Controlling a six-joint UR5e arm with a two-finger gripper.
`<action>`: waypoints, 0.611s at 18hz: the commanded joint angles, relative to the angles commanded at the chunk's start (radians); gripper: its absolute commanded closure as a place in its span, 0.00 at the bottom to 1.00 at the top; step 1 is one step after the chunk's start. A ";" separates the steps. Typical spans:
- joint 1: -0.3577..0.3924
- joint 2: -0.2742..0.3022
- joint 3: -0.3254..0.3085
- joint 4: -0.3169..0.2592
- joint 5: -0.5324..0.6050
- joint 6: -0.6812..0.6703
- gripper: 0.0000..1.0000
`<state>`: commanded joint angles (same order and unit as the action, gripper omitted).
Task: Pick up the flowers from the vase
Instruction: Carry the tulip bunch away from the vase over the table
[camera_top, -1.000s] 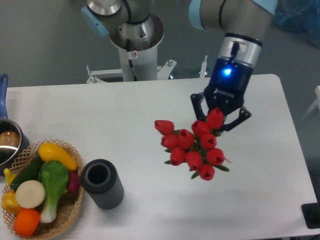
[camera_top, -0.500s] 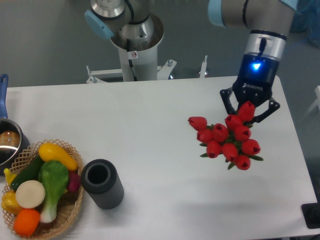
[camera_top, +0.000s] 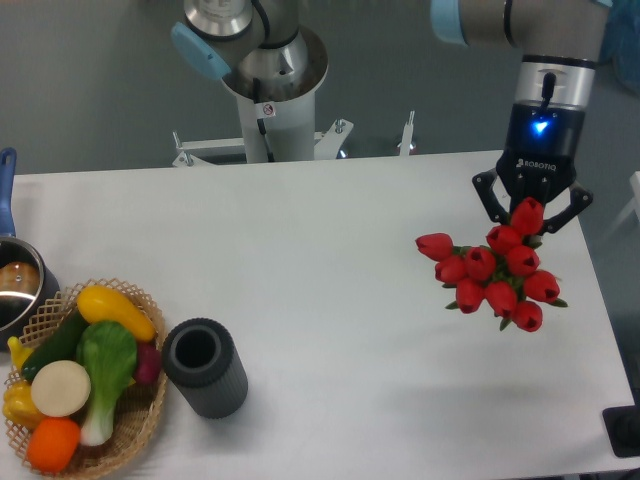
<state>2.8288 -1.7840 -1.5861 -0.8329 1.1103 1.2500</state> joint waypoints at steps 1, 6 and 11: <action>-0.008 0.000 -0.002 -0.002 0.020 0.029 1.00; -0.048 0.008 0.002 -0.099 0.169 0.071 1.00; -0.117 0.002 0.008 -0.204 0.382 0.124 1.00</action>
<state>2.7122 -1.7825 -1.5785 -1.0369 1.4923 1.3744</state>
